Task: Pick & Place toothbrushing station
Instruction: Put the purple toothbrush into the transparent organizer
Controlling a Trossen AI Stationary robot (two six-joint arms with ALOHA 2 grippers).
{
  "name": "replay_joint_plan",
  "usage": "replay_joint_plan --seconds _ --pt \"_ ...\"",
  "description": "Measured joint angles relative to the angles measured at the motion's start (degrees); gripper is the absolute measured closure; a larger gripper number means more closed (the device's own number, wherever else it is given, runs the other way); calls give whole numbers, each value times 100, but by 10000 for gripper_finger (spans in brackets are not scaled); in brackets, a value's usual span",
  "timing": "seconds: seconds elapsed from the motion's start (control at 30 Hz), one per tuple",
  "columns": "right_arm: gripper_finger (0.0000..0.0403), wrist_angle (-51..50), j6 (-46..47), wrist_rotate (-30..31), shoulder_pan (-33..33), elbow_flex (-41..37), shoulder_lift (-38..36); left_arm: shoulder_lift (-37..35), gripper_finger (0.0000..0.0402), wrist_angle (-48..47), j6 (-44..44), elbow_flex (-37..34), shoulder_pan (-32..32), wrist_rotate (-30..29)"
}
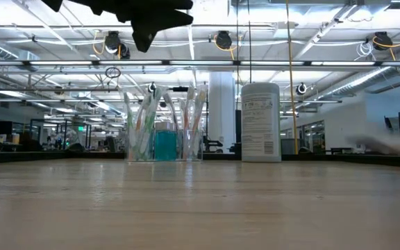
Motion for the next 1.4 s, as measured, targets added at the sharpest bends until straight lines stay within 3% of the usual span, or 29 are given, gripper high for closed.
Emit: replay_joint_plan --seconds 0.13,0.27,0.37,0.7,0.8,0.93,1.07,1.2,1.4 --pt "402 994 -954 480 -420 7 0 0 282 -5 -9 0 1 53" --pt "402 1649 -2602 743 -780 7 0 0 282 -3 -308 0 1 184" --pt "402 1813 -3883 1311 -1026 12 -2 0 282 -8 -891 -2 -1 285" --pt "402 2787 -10531 5518 -1567 14 -2 0 282 -55 -1476 0 1 340" --pt "402 3519 -12110 6399 -1806 14 -2 0 282 -157 -1613 -1 0 31" --pt "402 4424 -13799 6462 -2145 14 -2 77 282 -181 -1664 0 89 -612" --pt "402 5022 -14929 6359 -2391 18 -4 365 282 78 -1968 0 387 -520" --pt "402 5061 -15469 6021 -2519 18 -4 743 282 545 -2090 -1 746 -289" --pt "403 5034 -15725 6012 -2667 16 41 1059 282 1401 -2009 9 1045 121"
